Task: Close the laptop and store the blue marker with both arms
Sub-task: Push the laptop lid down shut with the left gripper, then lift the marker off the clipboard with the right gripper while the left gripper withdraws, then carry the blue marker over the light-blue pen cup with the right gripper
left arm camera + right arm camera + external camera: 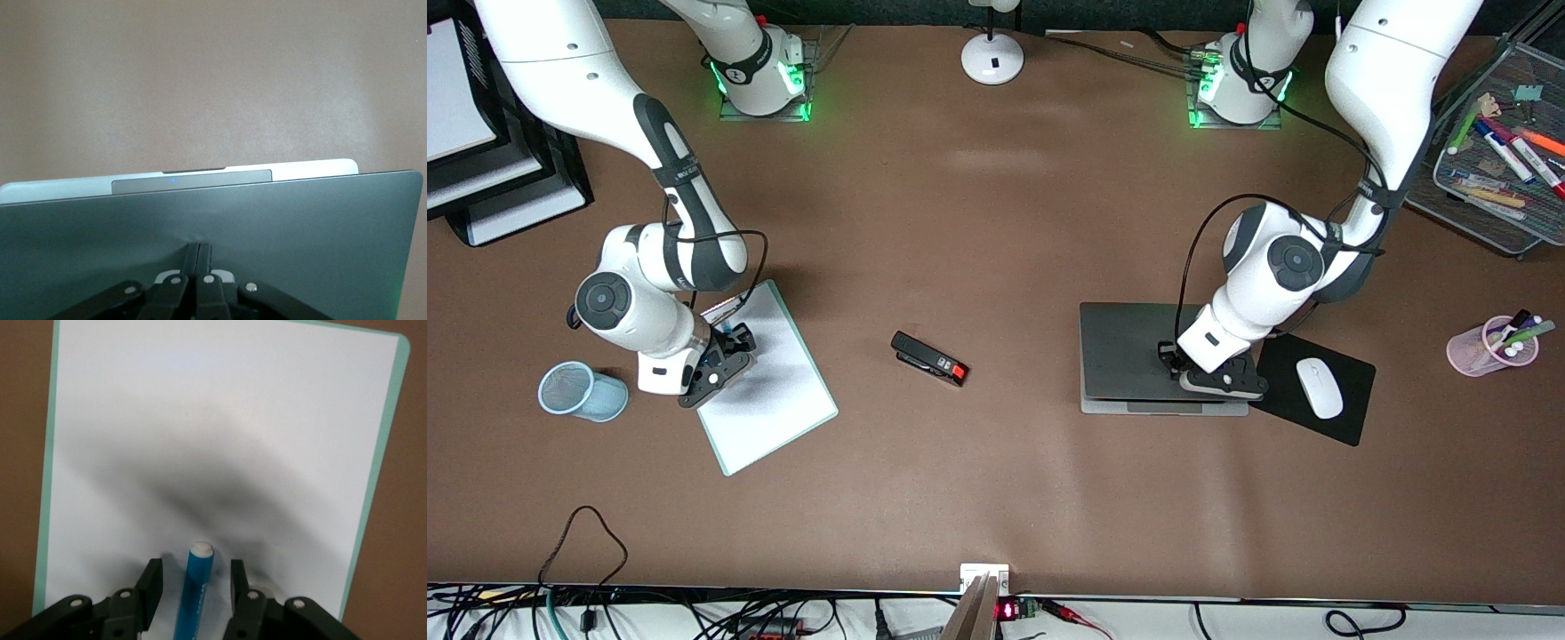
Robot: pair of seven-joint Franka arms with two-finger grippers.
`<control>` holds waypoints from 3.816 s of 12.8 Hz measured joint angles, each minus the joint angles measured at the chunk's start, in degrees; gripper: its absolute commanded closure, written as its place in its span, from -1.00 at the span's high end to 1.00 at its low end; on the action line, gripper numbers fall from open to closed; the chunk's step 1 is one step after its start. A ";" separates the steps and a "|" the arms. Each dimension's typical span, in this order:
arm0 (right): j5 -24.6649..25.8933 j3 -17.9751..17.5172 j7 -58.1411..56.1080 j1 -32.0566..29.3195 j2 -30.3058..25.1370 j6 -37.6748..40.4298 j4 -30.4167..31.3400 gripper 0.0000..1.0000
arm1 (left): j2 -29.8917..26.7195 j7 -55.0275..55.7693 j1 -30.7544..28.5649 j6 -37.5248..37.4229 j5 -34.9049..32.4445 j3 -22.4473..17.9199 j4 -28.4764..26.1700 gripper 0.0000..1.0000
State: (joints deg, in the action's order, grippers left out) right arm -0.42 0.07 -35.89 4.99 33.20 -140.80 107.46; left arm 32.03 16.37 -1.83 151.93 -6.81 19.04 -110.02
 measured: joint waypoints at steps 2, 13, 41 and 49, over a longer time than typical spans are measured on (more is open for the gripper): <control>0.00 0.00 0.00 0.00 0.33 -0.05 -0.08 -0.10 | 2.39 -0.01 0.00 1.88 -1.33 -0.42 1.09 -1.00; 0.00 0.00 -0.01 -0.01 0.97 -0.26 -0.41 -0.27 | 6.86 -0.05 0.22 2.44 -4.24 -0.68 3.44 -1.00; -6.24 0.41 -10.07 -2.64 -2.29 24.42 -19.38 -1.00 | -17.84 -7.66 -7.99 -61.77 -0.69 1.18 27.34 1.00; -22.70 0.77 -42.75 -14.86 -2.97 38.72 -28.95 -1.00 | -19.64 -7.92 -10.89 -63.74 3.92 -3.09 26.76 1.00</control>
State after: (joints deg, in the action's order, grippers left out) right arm -23.12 0.84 -78.65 -9.86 30.24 -102.08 78.50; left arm 12.38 8.45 -12.71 88.19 -2.90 15.94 -83.27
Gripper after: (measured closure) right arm 0.824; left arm 0.000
